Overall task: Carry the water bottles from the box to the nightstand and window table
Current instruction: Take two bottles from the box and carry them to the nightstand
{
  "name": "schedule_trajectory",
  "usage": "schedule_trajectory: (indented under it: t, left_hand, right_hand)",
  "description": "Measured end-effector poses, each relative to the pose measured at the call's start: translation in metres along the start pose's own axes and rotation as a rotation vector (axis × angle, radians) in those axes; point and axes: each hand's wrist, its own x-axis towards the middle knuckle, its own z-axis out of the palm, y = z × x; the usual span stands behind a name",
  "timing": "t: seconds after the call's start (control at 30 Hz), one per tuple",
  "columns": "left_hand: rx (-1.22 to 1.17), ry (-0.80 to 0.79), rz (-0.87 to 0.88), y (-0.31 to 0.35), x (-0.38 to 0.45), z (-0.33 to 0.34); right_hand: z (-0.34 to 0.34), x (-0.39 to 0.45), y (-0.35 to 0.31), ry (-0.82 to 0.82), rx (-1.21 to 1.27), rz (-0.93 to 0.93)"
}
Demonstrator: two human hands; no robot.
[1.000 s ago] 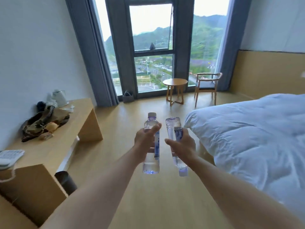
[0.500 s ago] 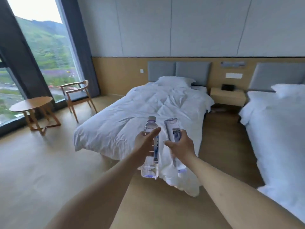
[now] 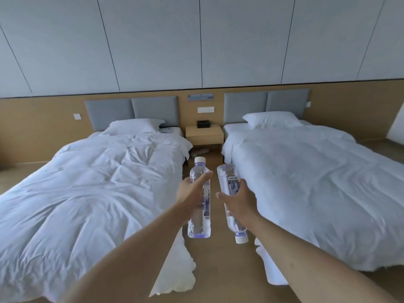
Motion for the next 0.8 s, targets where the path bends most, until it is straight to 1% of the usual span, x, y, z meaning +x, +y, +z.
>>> schedule_trajectory:
  t: [0.2,0.37,0.57,0.7,0.8]
  left_hand:
    - [0.015,0.045,-0.038,0.007,0.082,0.069]
    - [0.048,0.059,-0.059,0.009,0.145,0.098]
    - [0.085,0.018,-0.039,0.016,0.244,0.109]
    - [0.1,0.012,-0.013,0.022,0.333,0.105]
    - [0.074,0.022,-0.039,0.032,0.407,0.098]
  right_hand:
    - [-0.043,0.089,0.025,0.023,-0.029,0.019]
    - [-0.049,0.154,0.043,0.029,-0.04,0.065]
    - [-0.026,0.249,0.056,0.044,-0.077,0.04]
    - [0.004,0.331,0.049,0.048,-0.082,0.025]
    - [0.028,0.397,0.04,0.062,-0.075,0.012]
